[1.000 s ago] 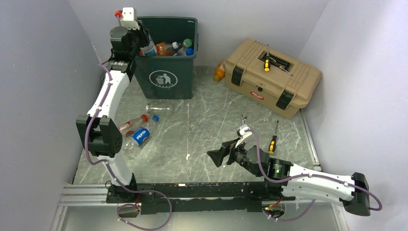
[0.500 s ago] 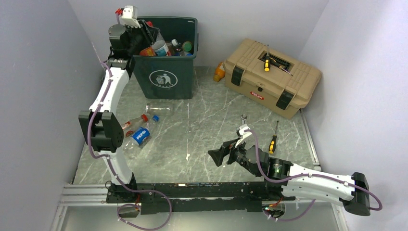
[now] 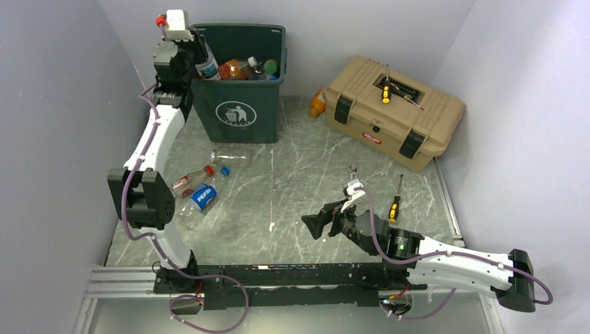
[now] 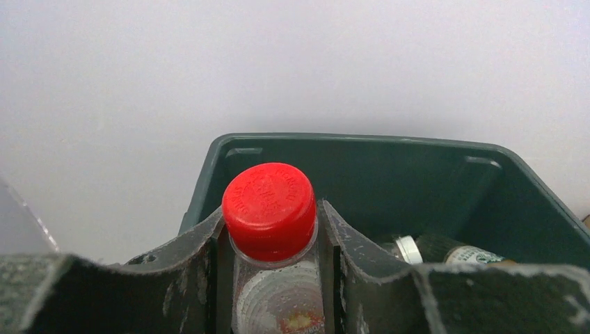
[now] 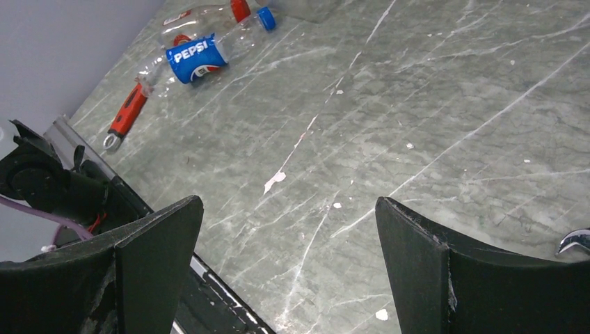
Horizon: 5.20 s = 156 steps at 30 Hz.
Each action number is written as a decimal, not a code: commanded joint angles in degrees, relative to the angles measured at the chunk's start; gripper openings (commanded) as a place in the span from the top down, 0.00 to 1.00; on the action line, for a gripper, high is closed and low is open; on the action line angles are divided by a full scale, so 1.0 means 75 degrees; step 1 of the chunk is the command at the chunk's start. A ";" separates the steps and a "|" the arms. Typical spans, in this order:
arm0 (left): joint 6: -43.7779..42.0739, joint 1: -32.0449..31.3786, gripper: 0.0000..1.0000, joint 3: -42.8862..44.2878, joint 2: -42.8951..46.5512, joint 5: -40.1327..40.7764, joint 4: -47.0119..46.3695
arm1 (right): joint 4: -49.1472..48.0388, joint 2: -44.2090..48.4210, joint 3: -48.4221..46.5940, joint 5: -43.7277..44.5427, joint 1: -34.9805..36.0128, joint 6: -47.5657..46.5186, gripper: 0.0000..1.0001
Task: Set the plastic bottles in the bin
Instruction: Place the plastic bottle in the trash bin, then pick up the plastic bottle at the center of the board.
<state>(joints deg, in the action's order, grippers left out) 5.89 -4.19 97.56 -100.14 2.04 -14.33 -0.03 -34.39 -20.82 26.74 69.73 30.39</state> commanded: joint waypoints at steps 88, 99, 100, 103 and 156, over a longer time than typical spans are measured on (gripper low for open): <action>0.1127 -0.1872 0.01 -0.5314 0.2394 0.2187 0.7392 | -0.1252 -0.0864 -0.0132 -0.0137 0.0007 -0.0546 0.00; 0.0937 -0.1255 0.11 -0.5607 0.1445 0.1109 0.6665 | -0.1116 -0.0700 -0.0136 -0.0038 0.0007 -0.0701 0.00; 0.0948 -0.1248 0.13 -0.5612 0.1377 0.1015 0.6647 | -0.1104 -0.0700 -0.0141 -0.0029 0.0004 -0.0695 0.00; 0.0985 -0.1255 0.24 -0.5633 0.1194 0.0709 0.6657 | -0.1086 -0.0671 -0.0131 0.0002 0.0007 -0.0709 0.00; 0.3580 -0.3173 0.01 -0.7150 0.3155 -0.0057 0.6233 | -0.0754 -0.1091 -0.0541 -0.0847 0.0007 -0.0407 0.00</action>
<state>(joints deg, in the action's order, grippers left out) 30.76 -27.22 44.71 -73.38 -0.93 33.67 -3.49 -42.19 -22.65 20.43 69.73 27.03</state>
